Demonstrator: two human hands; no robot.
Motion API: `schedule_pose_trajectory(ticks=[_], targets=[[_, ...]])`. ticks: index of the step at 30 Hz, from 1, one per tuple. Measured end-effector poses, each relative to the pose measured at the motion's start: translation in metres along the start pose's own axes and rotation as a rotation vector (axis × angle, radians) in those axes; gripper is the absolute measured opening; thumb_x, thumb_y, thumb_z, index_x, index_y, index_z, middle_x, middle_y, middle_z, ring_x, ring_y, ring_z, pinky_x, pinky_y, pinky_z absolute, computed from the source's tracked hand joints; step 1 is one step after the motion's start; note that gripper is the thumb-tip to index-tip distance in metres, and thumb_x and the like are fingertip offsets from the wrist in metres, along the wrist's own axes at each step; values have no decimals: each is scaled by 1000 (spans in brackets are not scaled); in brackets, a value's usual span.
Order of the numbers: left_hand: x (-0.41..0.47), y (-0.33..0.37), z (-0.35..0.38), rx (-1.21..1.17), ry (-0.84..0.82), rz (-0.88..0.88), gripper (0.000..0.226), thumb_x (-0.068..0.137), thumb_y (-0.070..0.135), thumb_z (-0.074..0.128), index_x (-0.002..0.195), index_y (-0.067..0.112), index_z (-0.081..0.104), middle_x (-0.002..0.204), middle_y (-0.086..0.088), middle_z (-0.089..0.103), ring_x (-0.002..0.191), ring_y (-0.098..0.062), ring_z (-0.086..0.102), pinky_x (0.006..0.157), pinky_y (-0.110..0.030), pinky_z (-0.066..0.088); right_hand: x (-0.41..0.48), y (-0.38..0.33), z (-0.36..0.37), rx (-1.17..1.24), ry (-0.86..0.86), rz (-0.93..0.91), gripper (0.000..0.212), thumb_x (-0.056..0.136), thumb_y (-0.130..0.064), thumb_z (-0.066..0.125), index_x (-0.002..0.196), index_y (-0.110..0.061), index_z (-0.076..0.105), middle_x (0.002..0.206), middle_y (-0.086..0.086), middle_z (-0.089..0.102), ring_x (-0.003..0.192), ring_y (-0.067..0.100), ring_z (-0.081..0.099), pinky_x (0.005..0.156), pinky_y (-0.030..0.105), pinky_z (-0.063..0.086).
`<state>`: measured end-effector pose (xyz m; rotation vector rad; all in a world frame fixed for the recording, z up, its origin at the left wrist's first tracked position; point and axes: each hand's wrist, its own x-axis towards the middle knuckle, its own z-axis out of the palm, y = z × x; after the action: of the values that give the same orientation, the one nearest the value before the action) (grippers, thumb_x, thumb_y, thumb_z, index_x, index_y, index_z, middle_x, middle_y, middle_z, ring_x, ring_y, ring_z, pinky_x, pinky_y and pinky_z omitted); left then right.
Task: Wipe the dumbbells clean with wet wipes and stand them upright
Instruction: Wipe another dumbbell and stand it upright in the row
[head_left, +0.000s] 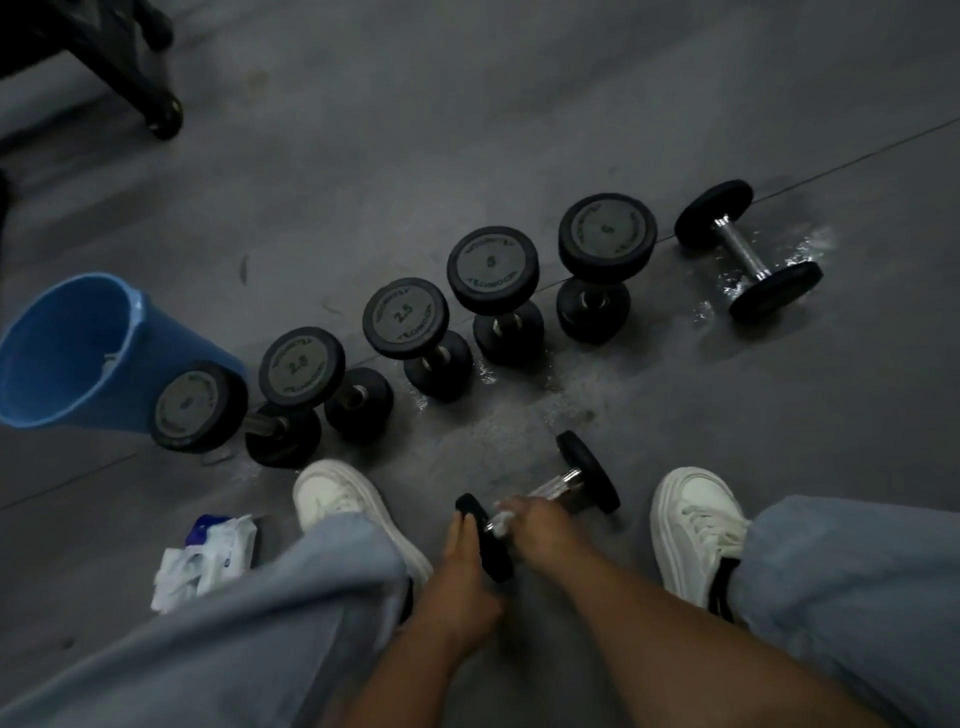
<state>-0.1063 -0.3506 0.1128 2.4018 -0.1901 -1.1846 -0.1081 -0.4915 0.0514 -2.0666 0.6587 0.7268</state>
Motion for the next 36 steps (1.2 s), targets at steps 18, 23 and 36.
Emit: schedule_pose_trajectory(ticks=[18, 23, 36], targets=[[-22, 0, 28, 243, -17, -13, 100, 87, 23, 63, 157, 20, -9, 158, 6, -33, 124, -27, 55, 93, -34, 49, -22, 10, 21, 159, -83, 13, 33, 98, -29, 42, 127, -31, 58, 126, 3, 63, 108, 20, 61, 95, 26, 45], [-27, -1, 25, 221, -68, -19, 101, 88, 28, 64, 157, 23, -10, 157, 11, -34, 127, -24, 53, 95, -32, 49, -17, 22, -8, -64, 122, 160, 42, 102, -27, 34, 144, -33, 39, 131, 9, 59, 118, 28, 57, 98, 34, 42], [43, 9, 25, -383, 358, -111, 90, 85, 5, 60, 158, 14, 8, 166, 3, -8, 149, -18, 20, 102, -11, 15, 18, 2, -21, 18, 63, -29, 26, 98, -34, 47, 118, -39, 63, 112, -5, 67, 96, 11, 61, 81, 18, 42]])
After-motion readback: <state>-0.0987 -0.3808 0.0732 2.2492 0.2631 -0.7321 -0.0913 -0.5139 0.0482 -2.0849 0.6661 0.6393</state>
